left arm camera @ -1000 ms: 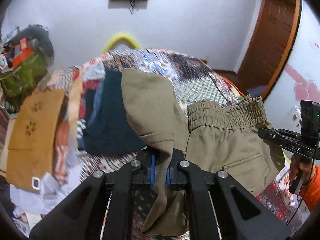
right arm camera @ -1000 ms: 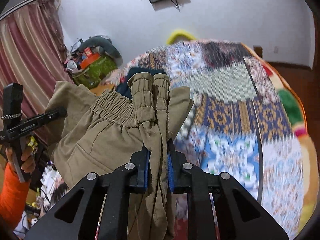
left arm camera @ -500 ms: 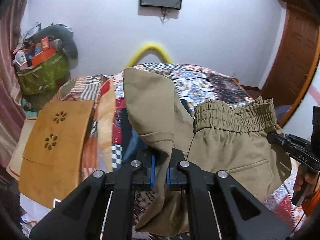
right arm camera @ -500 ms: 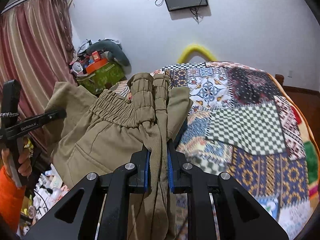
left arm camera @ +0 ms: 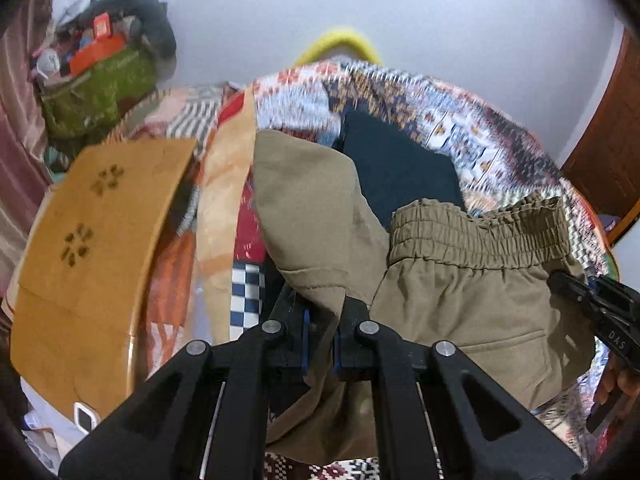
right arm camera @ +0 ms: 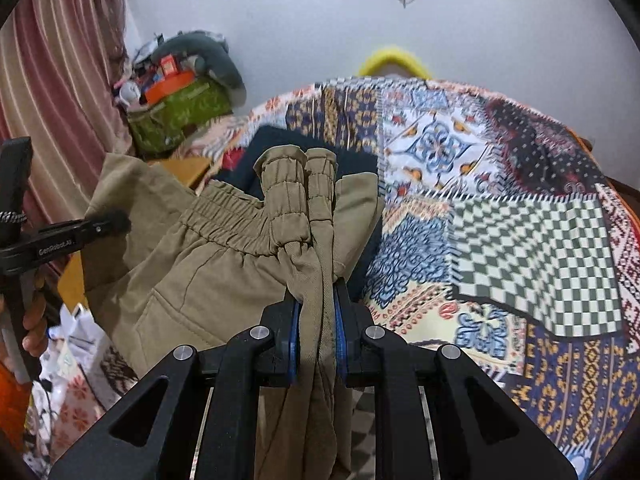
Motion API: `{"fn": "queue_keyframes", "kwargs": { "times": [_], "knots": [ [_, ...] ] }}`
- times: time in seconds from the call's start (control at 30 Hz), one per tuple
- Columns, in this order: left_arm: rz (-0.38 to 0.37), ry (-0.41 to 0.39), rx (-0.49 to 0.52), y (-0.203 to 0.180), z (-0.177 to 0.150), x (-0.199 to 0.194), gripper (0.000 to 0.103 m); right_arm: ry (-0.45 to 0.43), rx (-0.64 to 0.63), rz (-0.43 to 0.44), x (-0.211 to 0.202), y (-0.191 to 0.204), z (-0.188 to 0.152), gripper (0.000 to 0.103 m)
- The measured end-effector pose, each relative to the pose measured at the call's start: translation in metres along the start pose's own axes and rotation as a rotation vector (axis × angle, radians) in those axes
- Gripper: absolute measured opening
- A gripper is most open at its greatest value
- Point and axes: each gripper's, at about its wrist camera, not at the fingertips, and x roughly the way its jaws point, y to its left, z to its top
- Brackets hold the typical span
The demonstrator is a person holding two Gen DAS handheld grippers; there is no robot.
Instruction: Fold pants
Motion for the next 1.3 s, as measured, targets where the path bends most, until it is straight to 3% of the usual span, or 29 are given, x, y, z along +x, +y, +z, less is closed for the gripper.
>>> {"fn": "queue_keyframes", "kwargs": {
  "times": [0.1,0.27,0.4,0.53,0.77,1.0,1.13,1.27,1.3],
  "knots": [
    [0.036,0.019,0.013,0.001,-0.009,0.012,0.010,0.038,-0.019,-0.017,0.011,0.000,-0.007,0.014],
    [0.060,0.039,0.000,0.009,-0.016,0.006,0.021,0.051,-0.037,-0.063,0.005,0.000,-0.013,0.020],
    [0.082,0.042,0.018,0.010,-0.022,-0.016,0.037,0.036,-0.030,-0.058,-0.019,0.002,-0.014,0.022],
    [0.075,-0.003,0.037,0.001,-0.027,-0.060,0.039,-0.022,-0.035,-0.039,-0.053,0.011,-0.011,0.024],
    [0.006,-0.169,0.071,-0.031,-0.041,-0.175,0.039,-0.185,-0.067,0.034,-0.151,0.047,-0.013,0.024],
    [-0.068,-0.380,0.139,-0.070,-0.081,-0.304,0.041,-0.377,-0.147,0.066,-0.254,0.094,-0.033,0.024],
    [-0.055,-0.517,0.166,-0.089,-0.116,-0.366,0.047,-0.477,-0.187,0.060,-0.304,0.119,-0.056,0.024],
    [-0.014,-0.617,0.176,-0.102,-0.147,-0.402,0.054,-0.545,-0.216,0.036,-0.335,0.139,-0.077,0.025],
    [-0.008,-0.638,0.178,-0.104,-0.155,-0.410,0.057,-0.562,-0.218,0.028,-0.343,0.143,-0.083,0.029]
  ]
}}
